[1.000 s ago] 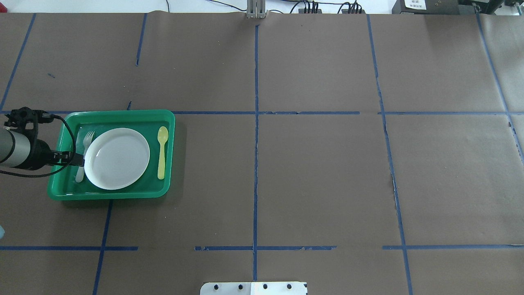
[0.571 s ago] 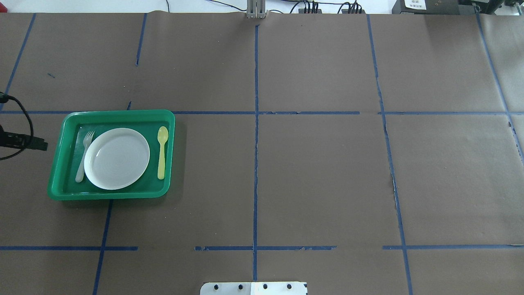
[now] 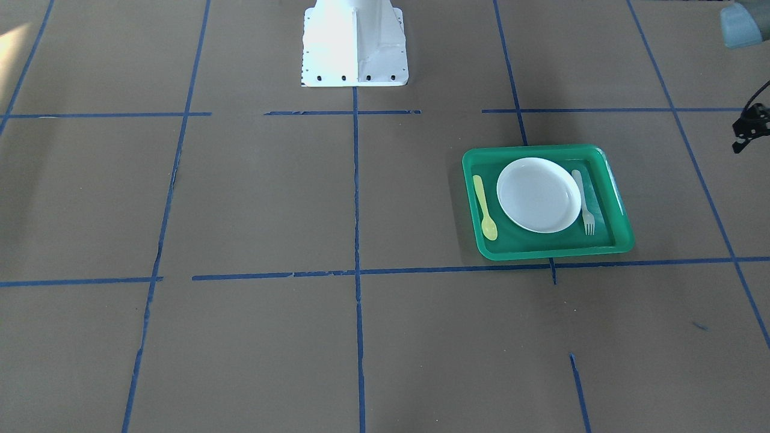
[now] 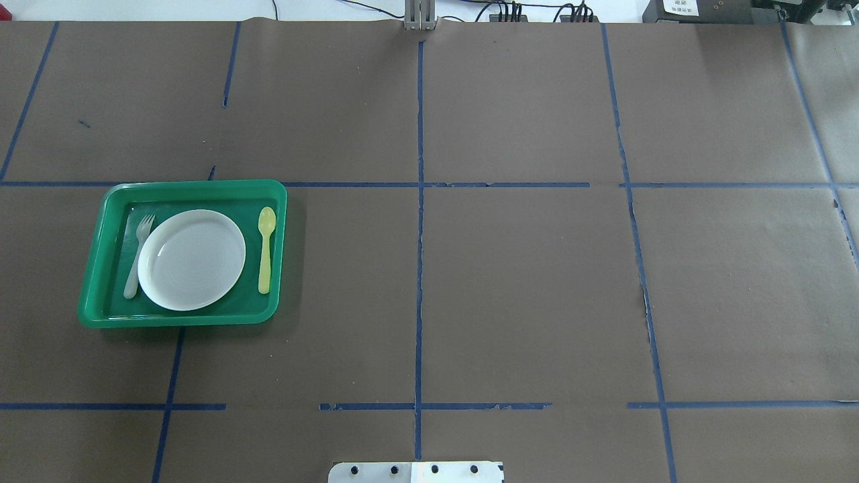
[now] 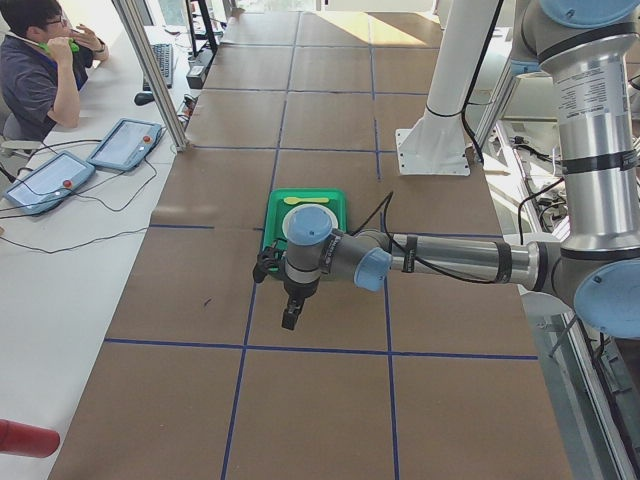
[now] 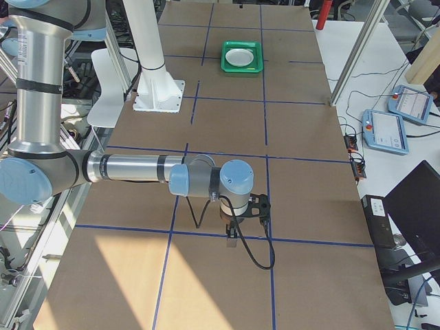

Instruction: Place fork

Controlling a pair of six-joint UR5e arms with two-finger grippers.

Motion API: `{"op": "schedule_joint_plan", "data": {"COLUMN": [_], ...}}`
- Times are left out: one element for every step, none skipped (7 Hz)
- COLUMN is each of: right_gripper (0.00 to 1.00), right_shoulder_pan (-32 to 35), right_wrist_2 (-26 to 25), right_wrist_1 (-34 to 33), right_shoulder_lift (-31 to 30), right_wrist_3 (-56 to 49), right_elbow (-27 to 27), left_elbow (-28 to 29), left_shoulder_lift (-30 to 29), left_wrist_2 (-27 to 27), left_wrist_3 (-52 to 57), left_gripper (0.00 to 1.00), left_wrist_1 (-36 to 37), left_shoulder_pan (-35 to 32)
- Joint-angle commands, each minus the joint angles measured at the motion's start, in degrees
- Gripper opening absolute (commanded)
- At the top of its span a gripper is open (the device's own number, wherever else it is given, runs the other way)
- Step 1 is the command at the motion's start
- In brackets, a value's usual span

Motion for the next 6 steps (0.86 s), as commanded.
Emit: {"op": "schedule_joint_plan", "data": {"right_gripper": [1.0,1.0,1.0,1.0,1.0,1.0], "right_shoulder_pan": [0.0,0.0,0.0,0.0,0.0,0.0], "right_wrist_2": [0.0,0.0,0.0,0.0,0.0,0.0], "right_wrist_1": [0.0,0.0,0.0,0.0,0.0,0.0], "right_shoulder_lift": [0.0,0.0,0.0,0.0,0.0,0.0], "right_wrist_3": [0.0,0.0,0.0,0.0,0.0,0.0], "right_elbow": [0.0,0.1,0.0,0.0,0.0,0.0], "left_elbow": [0.9,1.1,1.3,1.2,1.6,1.6], "left_shoulder_lift": [0.5,0.6,0.6,0.6,0.5,0.6], "left_wrist_2": [-6.3,-10.5,-10.5,-9.9,-9.9,-10.0], "left_wrist_3": [8.3,8.4,8.3,8.2,8.3,8.3], "left_gripper": [1.0,1.0,1.0,1.0,1.0,1.0], "left_wrist_1": [9.3,9.5,9.3,9.3,9.4,9.6], "left_shoulder_pan": [-11.8,-13.0,-13.0,-13.3,-13.3,-13.4]}}
